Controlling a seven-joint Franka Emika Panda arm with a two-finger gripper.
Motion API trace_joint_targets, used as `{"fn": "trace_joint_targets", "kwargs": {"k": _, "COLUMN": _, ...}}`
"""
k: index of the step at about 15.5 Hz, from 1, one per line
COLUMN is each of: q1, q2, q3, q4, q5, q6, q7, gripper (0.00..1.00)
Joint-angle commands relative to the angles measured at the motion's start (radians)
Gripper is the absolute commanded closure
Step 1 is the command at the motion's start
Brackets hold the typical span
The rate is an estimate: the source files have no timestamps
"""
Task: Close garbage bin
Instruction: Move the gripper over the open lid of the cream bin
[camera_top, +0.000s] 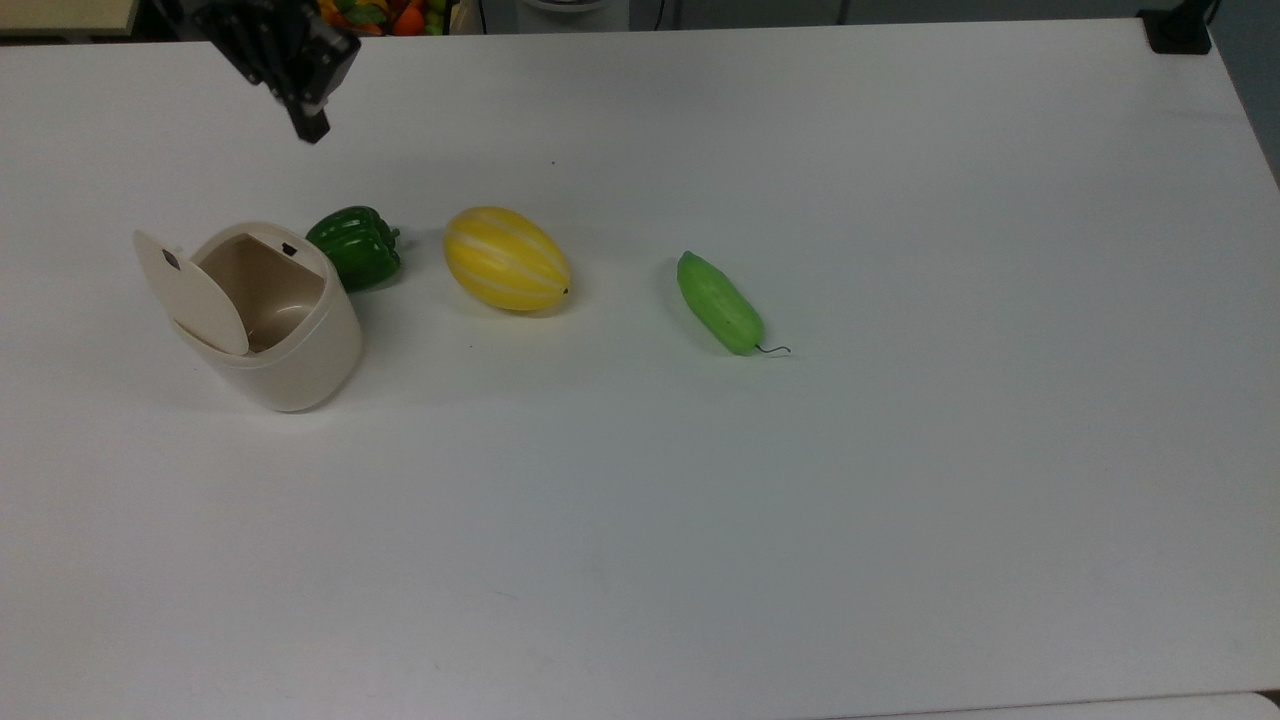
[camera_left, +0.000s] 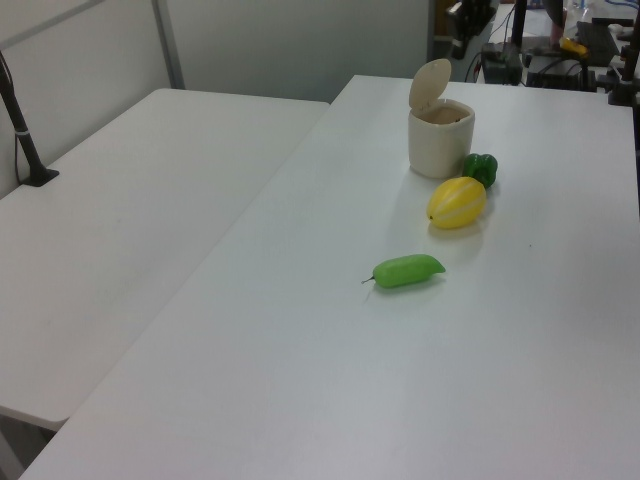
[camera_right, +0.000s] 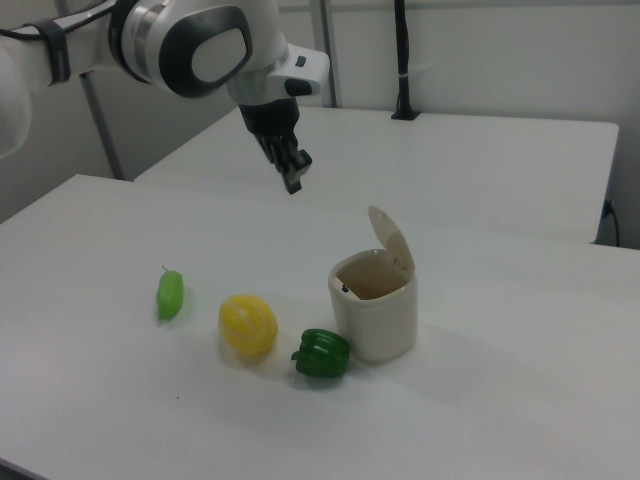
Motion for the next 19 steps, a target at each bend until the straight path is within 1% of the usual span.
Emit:
{"fn": "trace_joint_targets", "kwargs": {"k": 1, "q1": 0.000, "q2": 0.000, "q3": -0.006, "q4": -0.006, "q5": -0.030, "q6": 0.131, "q7": 0.180, "gripper": 1.00}}
{"fn": "trace_joint_targets", "kwargs": {"k": 4, "q1": -0.004, "q2": 0.017, "q3": -0.011, "q4": -0.006, "q5": -0.037, "q6": 0.237, "q7": 0.240, "gripper": 1.00}}
{"fn": "trace_joint_targets", "kwargs": {"k": 5, "q1": -0.004, "q2": 0.021, "q3": -0.011, "q4": -0.006, "q5": -0.038, "q6": 0.257, "q7": 0.240, "gripper": 1.00}}
{"fn": "trace_joint_targets", "kwargs": {"k": 8, "q1": -0.007, "q2": 0.055, "q3": -0.018, "q4": -0.004, "q5": -0.084, "q6": 0.352, "q7": 0.242, "gripper": 1.00}}
{"fn": "trace_joint_targets", "kwargs": {"k": 10, "q1": -0.007, "q2": 0.072, "q3": -0.026, "q4": -0.004, "q5": -0.089, "q6": 0.421, "q7": 0.244, "gripper": 1.00}}
{"fn": "trace_joint_targets", "kwargs": {"k": 12, "q1": -0.007, "q2": 0.084, "q3": -0.028, "q4": -0.004, "q5": -0.112, "q6": 0.432, "q7": 0.245, "gripper": 1.00}}
{"fn": "trace_joint_targets", "kwargs": {"k": 14, "q1": -0.015, "q2": 0.087, "q3": -0.028, "q4": -0.004, "q5": -0.130, "q6": 0.445, "q7": 0.283, "gripper": 1.00}}
{"fn": "trace_joint_targets", "kwargs": {"k": 16, "q1": -0.026, "q2": 0.102, "q3": -0.028, "q4": -0.004, "q5": -0.138, "q6": 0.476, "q7": 0.329, "gripper": 1.00}}
{"fn": "trace_joint_targets", "kwargs": {"k": 19, "q1": -0.041, "q2": 0.107, "q3": -0.028, "q4": -0.004, "q5": -0.155, "q6": 0.513, "q7": 0.340, "gripper": 1.00}}
